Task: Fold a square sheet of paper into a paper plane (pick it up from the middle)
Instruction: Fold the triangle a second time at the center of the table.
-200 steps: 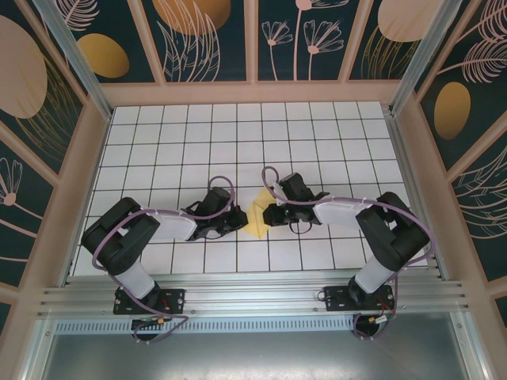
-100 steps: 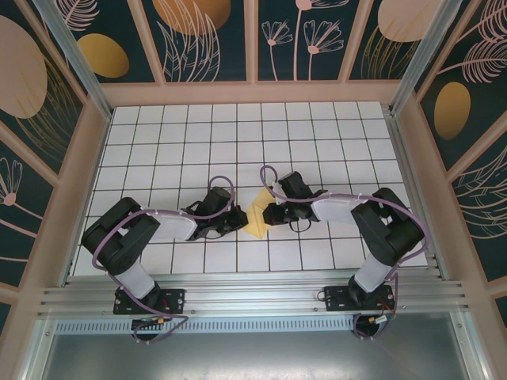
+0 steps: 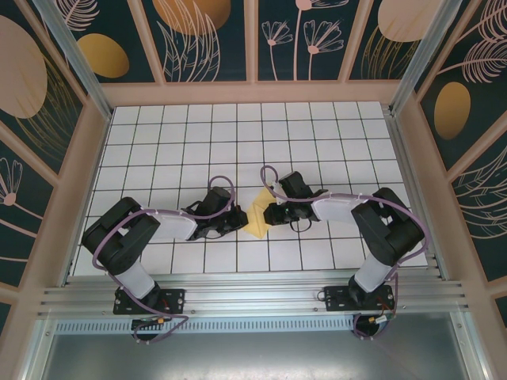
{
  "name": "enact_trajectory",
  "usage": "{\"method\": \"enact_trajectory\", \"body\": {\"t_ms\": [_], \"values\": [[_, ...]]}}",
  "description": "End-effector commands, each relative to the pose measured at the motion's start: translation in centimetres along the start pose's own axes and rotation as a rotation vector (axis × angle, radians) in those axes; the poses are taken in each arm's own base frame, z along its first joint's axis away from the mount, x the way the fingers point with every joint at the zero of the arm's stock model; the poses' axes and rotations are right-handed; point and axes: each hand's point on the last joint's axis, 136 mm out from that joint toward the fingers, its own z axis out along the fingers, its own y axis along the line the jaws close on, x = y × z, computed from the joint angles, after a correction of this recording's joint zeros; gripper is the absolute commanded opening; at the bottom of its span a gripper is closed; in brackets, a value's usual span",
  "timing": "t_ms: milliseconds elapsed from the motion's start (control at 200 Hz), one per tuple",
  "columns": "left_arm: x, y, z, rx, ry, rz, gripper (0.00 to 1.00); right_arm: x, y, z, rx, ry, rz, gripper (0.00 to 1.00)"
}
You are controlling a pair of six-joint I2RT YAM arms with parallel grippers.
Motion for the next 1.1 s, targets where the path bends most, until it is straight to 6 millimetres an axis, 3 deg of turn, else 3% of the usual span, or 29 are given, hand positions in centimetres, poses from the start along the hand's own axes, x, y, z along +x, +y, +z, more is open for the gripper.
{"method": "enact_trajectory", "body": {"t_ms": [0,640,871,1096], "values": [[1.4,3.3,0.5,-0.125,0.044,0.001,0.06,-0.6,-0.5,0.0,0.022,-0.011,0.0,0.12],[1.1,3.0,0.4,-0.127,0.037,0.005,0.1,0.3,-1.9,0.9,0.07,0.022,0.028,0.12],[-1.5,-0.9,-1.2,-0.066,-0.036,0.042,0.22,0.8,-2.1,1.0,0.078,0.037,0.027,0.12],[-3.4,-5.1,-2.7,0.048,-0.104,0.047,0.16,0.8,-2.2,1.2,0.079,0.041,0.026,0.12]]}}
